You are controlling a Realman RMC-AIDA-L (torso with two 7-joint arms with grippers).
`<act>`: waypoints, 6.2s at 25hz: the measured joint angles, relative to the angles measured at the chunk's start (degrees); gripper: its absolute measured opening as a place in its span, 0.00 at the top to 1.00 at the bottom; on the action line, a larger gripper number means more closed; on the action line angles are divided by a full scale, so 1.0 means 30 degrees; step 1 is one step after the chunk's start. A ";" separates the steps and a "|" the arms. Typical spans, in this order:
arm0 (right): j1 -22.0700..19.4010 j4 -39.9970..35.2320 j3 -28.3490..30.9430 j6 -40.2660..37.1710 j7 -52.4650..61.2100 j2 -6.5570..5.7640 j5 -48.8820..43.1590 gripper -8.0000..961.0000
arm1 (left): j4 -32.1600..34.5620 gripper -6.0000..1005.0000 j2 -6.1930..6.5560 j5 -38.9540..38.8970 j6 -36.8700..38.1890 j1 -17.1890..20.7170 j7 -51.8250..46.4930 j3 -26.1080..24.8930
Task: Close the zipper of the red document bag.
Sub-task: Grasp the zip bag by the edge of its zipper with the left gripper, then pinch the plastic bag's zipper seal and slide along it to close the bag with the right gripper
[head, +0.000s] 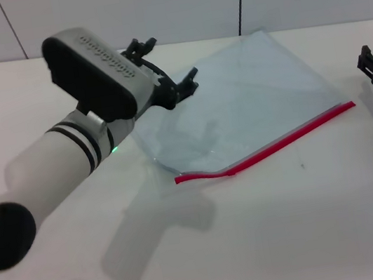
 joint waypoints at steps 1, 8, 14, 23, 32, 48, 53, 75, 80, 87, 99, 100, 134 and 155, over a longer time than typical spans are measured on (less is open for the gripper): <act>-0.0002 0.0001 0.0000 -0.0014 0.0001 -0.0001 0.0002 0.10 | -0.0510 0.17 -0.0058 0.0003 -0.1122 0.0190 0.0796 -0.0448; -0.0006 0.0018 0.0000 -0.0102 0.0002 0.0001 0.0002 0.10 | -0.3036 0.18 -0.0207 0.0266 -0.8704 0.0492 0.3450 -0.3117; 0.0047 0.0248 0.0027 -0.0237 0.0003 -0.0016 0.0025 0.10 | -0.4536 0.19 -0.1226 0.4270 -1.3945 0.0456 0.2853 -0.5773; 0.0304 0.0312 0.0285 -0.0673 0.0003 -0.0028 0.0076 0.10 | -0.7934 0.20 -0.1682 1.0299 -1.9659 -0.0135 -0.0722 -0.6236; 0.0449 0.0323 0.0466 -0.0955 0.0002 -0.0030 0.0091 0.10 | -0.8604 0.21 -0.1678 1.2062 -2.3686 -0.1690 -0.1993 -0.5045; 0.0652 0.0378 0.0511 -0.0983 0.0002 -0.0029 0.0090 0.10 | -0.9090 0.23 -0.1741 1.3434 -2.6670 -0.3106 -0.3700 -0.2404; 0.0782 0.0397 0.0527 -0.1003 0.0002 -0.0029 0.0182 0.10 | -0.8540 0.23 -0.1747 1.3433 -2.6589 -0.3178 -0.3831 -0.2346; 0.0892 0.0440 0.0556 -0.1247 0.0002 -0.0029 0.0266 0.10 | -0.3801 0.26 -0.1767 1.3600 -2.2711 -0.4199 -0.4168 -0.2359; 0.0902 0.0440 0.0556 -0.1249 0.0001 -0.0029 0.0266 0.10 | -0.3349 0.27 -0.1770 1.3585 -2.1577 -0.4206 -0.4169 -0.2434; 0.0931 0.0441 0.0556 -0.1445 0.0002 -0.0029 0.0266 0.10 | -0.2973 0.28 -0.1730 1.3612 -2.0436 -0.4150 -0.4319 -0.2592; 0.0989 0.0440 0.0704 -0.1507 0.0002 -0.0029 0.0265 0.10 | -0.2393 0.35 -0.1697 1.3717 -1.9170 -0.4116 -0.5262 -0.3029; 0.0989 0.0440 0.0704 -0.1508 0.0002 -0.0029 0.0265 0.10 | -0.2393 0.37 -0.1689 1.3772 -1.8929 -0.4078 -0.5474 -0.3032; 0.0295 -0.2244 0.0678 0.0744 -0.0028 -0.0265 0.0090 0.11 | -0.5847 0.89 -0.1657 1.3900 -1.1699 0.0232 -0.6010 -0.3581; -0.2617 -1.3477 0.5949 -0.9612 -0.0166 -0.4502 -0.6819 0.20 | -0.7268 0.93 -0.1658 1.3900 -1.0588 0.1689 -0.5022 -0.4182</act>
